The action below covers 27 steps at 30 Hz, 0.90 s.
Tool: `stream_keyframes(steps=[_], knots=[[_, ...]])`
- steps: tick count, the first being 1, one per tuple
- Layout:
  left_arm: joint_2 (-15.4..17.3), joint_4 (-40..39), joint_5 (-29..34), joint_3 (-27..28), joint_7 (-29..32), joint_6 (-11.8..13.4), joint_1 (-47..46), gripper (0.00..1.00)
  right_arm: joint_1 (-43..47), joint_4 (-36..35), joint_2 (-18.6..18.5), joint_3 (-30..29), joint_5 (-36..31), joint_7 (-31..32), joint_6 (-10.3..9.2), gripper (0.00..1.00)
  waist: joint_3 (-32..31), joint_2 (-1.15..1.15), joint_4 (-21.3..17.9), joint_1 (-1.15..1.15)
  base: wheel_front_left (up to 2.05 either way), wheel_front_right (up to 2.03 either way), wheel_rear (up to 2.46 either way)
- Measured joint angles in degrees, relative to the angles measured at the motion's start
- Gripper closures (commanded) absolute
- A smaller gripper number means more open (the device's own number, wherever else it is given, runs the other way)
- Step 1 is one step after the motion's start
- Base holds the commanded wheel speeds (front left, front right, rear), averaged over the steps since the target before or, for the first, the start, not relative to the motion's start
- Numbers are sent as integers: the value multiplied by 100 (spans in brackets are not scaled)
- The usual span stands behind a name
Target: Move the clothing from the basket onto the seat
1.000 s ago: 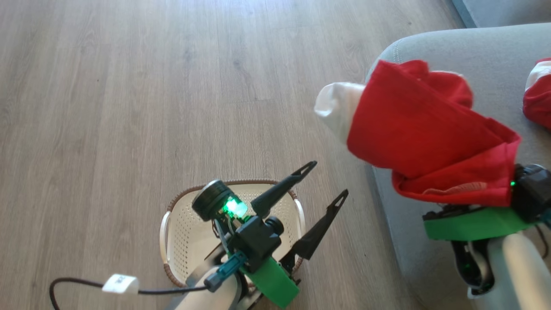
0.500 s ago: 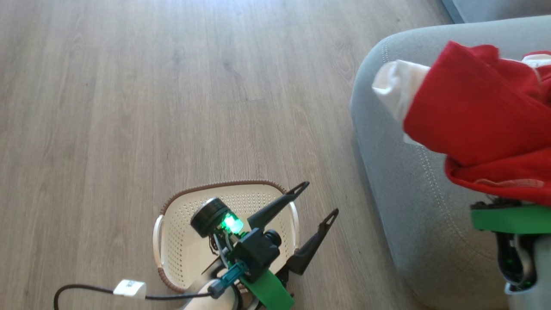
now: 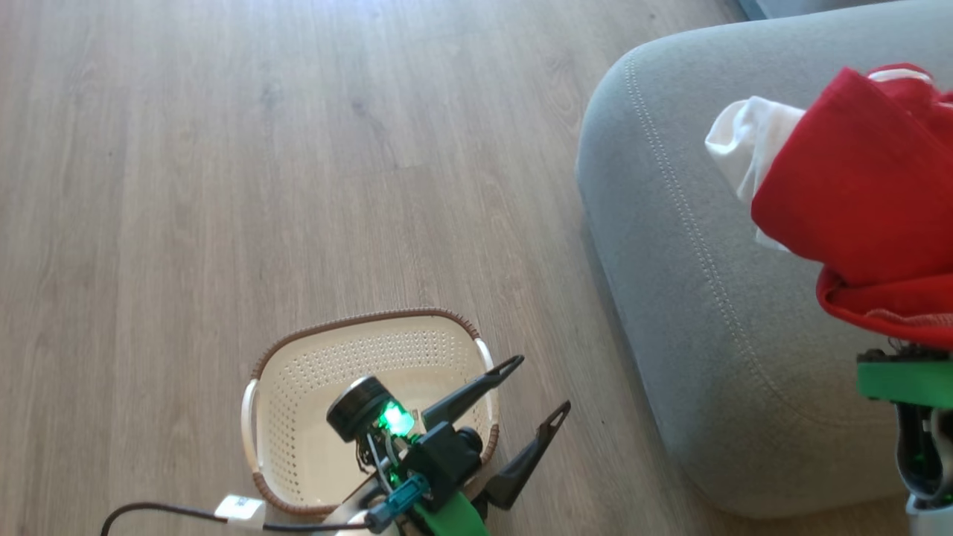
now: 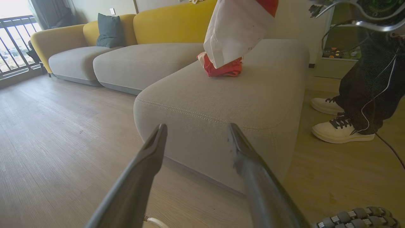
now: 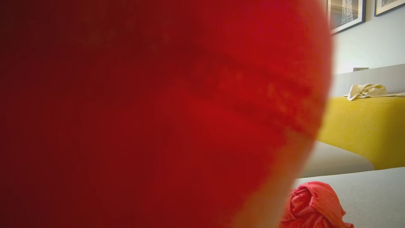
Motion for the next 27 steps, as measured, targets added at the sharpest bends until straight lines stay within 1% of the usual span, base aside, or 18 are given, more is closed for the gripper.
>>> stream_keyframes(steps=[9,13,17,27], knots=[[8,26,0,25,0,0,51,0,163,-47,142,-69,-56,0,0,100,-1,0,-250,0,0,0,0],[9,12,0,36,0,0,56,0,159,-55,144,-80,-56,0,0,100,27,0,-453,0,0,0,0],[25,-8,1,33,0,0,75,0,158,-55,151,-73,-56,0,0,100,53,0,-745,0,0,0,0],[40,-55,35,-12,1,0,133,0,162,-71,194,-240,-55,0,0,100,129,0,-1627,0,0,0,0]])
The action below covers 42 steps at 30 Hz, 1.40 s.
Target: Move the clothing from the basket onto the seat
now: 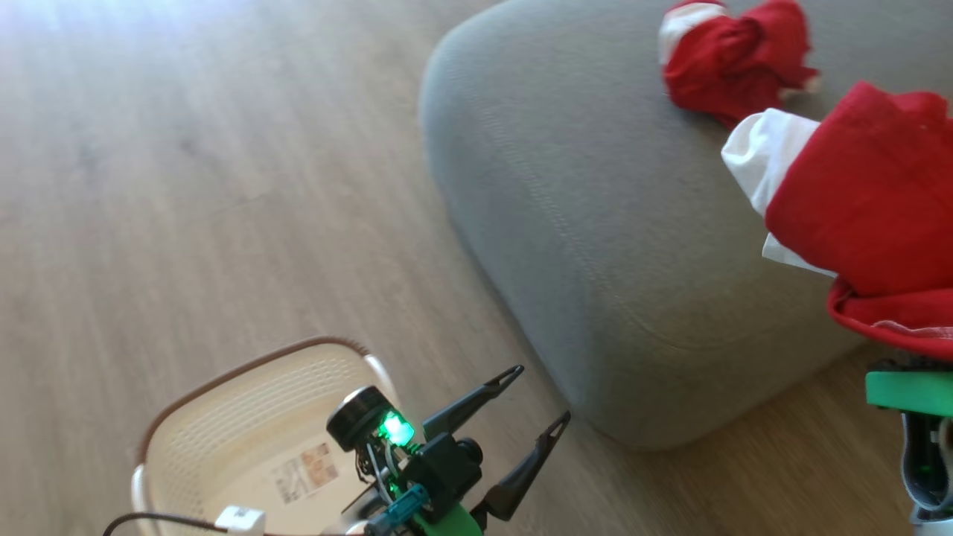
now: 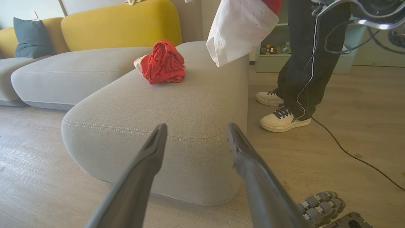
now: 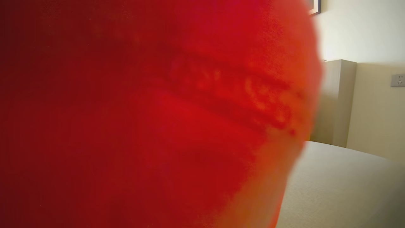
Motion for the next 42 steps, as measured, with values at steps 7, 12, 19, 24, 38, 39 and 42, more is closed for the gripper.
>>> stream_keyframes(steps=[7,12,19,24,38,39,42], knots=[[7,-33,-11,-304,0,-1,-104,0,152,-167,176,-453,9,0,0,100,142,0,-455,0,0,0,0],[93,-21,-116,-536,0,-1,-346,0,270,-310,360,-593,9,0,0,100,310,0,-542,0,0,0,0],[148,-20,-162,-610,0,-1,-471,0,272,-360,504,-735,-1,0,0,100,434,0,-576,0,0,0,0],[261,-20,-162,-602,0,-1,-481,0,194,-159,538,-835,4,0,0,100,550,0,-580,0,0,0,0],[1121,-392,-36,-687,0,-1,-859,0,-1868,838,606,-1456,475,-1,-1,100,1733,0,-525,1,0,0,0],[1205,-435,-37,-708,0,-1,-878,0,-2051,894,561,-1451,467,-1,-1,100,1841,0,-511,1,0,0,0],[1376,-501,-41,-751,0,-1,-896,0,-2491,1037,452,-1496,469,-1,-1,100,2062,0,-484,1,0,0,0]])
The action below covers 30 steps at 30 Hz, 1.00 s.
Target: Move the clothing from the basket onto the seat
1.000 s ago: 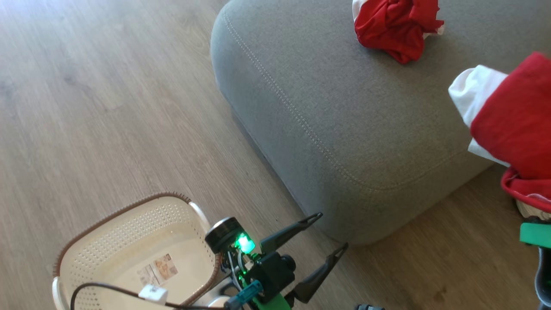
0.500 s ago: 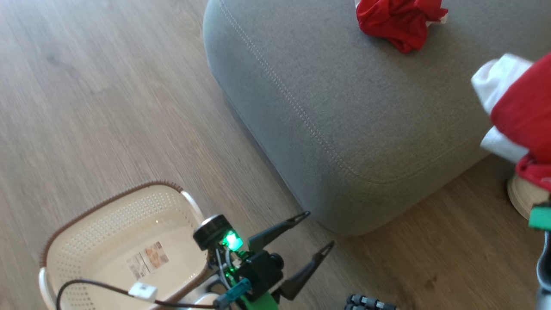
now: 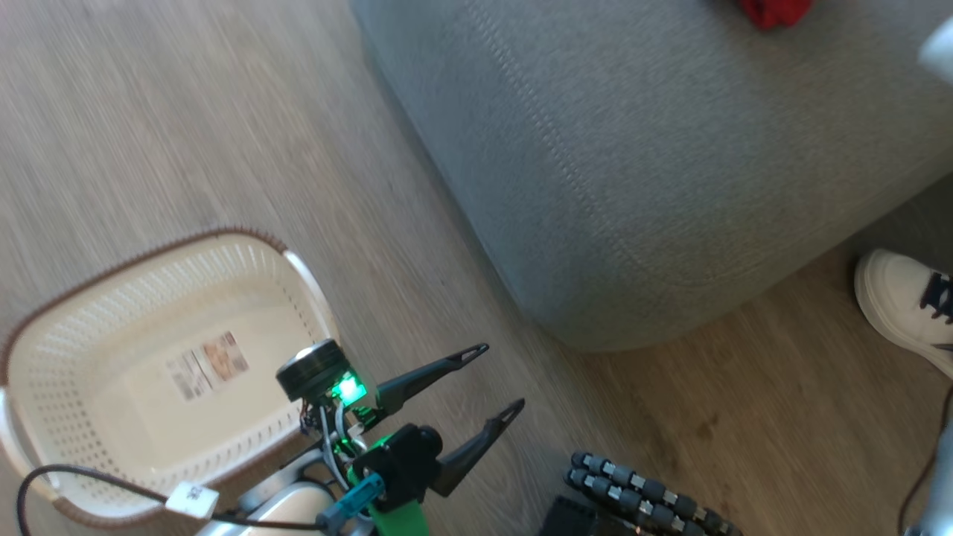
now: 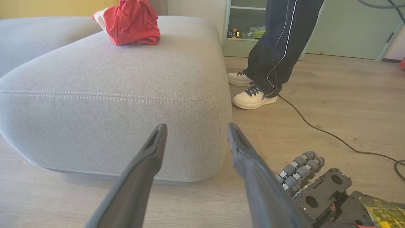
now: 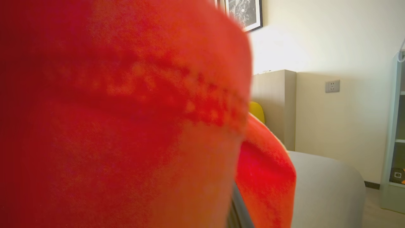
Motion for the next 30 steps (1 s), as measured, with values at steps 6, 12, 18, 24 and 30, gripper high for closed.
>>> stream_keyframes(steps=[6,12,18,24,30], knots=[[282,-116,-36,-172,0,0,-95,0,-1296,480,-313,-267,80,-1,0,100,616,0,90,1,0,0,0],[349,-303,-164,-129,0,0,-346,0,-2372,1359,-837,-536,34,-8,0,100,1051,0,321,0,0,0,0],[443,-380,-164,-1,-1,0,-391,0,-3324,2473,-1278,-965,-170,-8,0,100,1358,0,652,0,0,0,0],[420,-433,-164,94,-1,0,-519,0,-3956,3532,-1437,-1701,-565,-8,0,100,1612,0,1018,0,0,0,0],[349,-465,-164,191,0,0,-568,0,-4091,4348,-1630,-2225,-1438,-8,0,100,1822,0,1335,-1,0,0,0]])
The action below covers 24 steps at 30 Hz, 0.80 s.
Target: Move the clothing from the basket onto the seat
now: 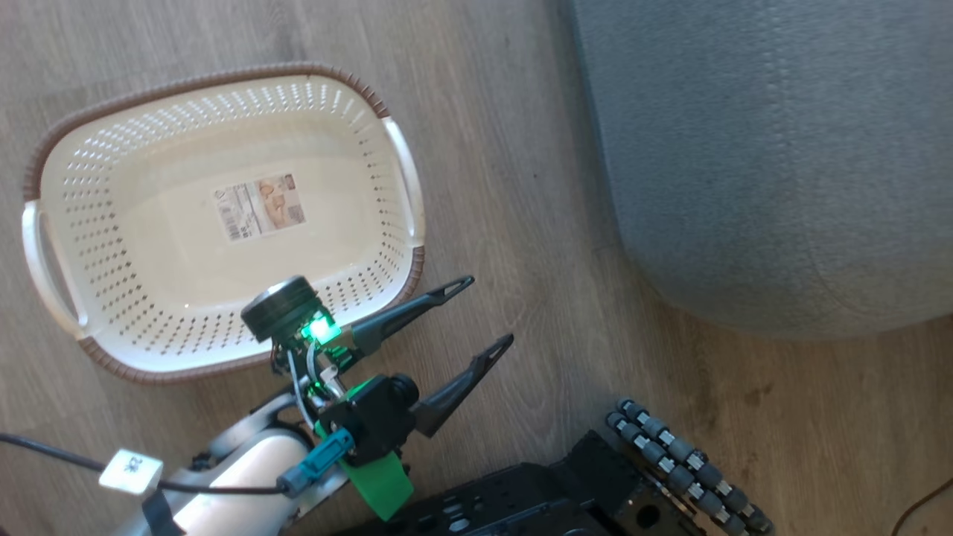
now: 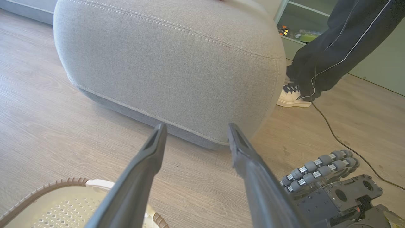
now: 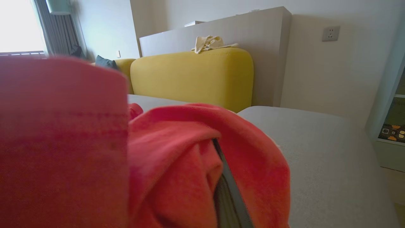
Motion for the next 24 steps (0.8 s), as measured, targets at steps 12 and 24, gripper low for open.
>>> stream_keyframes(steps=[12,24], knots=[[-34,-68,0,56,-1,1,-120,0,-178,1318,54,-316,-1645,0,0,100,233,0,186,0,0,0,0],[-86,-63,-16,179,-1,1,-174,0,-495,2129,51,-515,-2229,163,0,65,224,0,123,0,0,0,0]])
